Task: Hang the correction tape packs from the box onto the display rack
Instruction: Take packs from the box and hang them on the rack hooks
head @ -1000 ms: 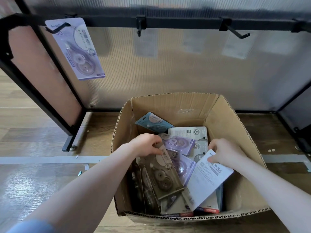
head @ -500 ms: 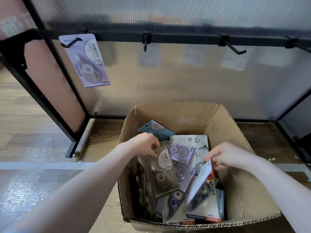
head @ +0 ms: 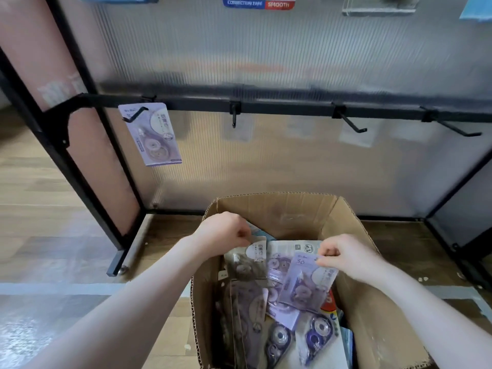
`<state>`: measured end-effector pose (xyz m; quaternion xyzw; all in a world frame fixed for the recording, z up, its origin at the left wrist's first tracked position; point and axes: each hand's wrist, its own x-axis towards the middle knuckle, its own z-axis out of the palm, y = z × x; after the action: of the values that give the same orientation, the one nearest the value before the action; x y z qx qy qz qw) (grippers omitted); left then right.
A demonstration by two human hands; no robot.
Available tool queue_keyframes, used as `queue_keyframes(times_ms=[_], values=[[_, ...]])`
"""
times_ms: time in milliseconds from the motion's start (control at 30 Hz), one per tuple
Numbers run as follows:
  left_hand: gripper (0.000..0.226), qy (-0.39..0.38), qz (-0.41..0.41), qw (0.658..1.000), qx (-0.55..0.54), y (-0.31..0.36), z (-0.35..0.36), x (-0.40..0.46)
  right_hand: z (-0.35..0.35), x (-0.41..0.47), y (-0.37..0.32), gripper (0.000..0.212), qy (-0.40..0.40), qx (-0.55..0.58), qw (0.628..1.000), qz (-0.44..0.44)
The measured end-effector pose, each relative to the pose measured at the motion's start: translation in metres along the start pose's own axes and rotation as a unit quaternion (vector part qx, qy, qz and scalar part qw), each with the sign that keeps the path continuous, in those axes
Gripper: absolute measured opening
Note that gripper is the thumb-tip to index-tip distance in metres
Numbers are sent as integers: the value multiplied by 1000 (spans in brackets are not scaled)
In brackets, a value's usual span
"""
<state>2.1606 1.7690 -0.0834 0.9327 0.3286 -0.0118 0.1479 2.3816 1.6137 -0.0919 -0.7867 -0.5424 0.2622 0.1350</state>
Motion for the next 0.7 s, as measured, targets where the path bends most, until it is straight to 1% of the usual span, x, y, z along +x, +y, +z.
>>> queue_keyframes(times_ms=[67, 133, 333, 567, 700], values=[[13, 33, 0, 999, 7, -1, -12, -5, -7, 3, -9, 20, 29, 5, 1000, -8], [13, 55, -1, 998, 12, -2, -25, -11, -15, 4, -20, 21, 50, 5, 998, -24], [10, 88, -23, 996, 13, -11, -67, -24, -41, 5, -59, 23, 106, -6, 993, -55], [10, 125, -24, 992, 4, -25, -114, -41, -74, 13, -107, 17, 151, 49, 983, -90], [11, 153, -32, 988, 10, -36, -136, -58, -82, 23, -138, 19, 170, 37, 977, -125]])
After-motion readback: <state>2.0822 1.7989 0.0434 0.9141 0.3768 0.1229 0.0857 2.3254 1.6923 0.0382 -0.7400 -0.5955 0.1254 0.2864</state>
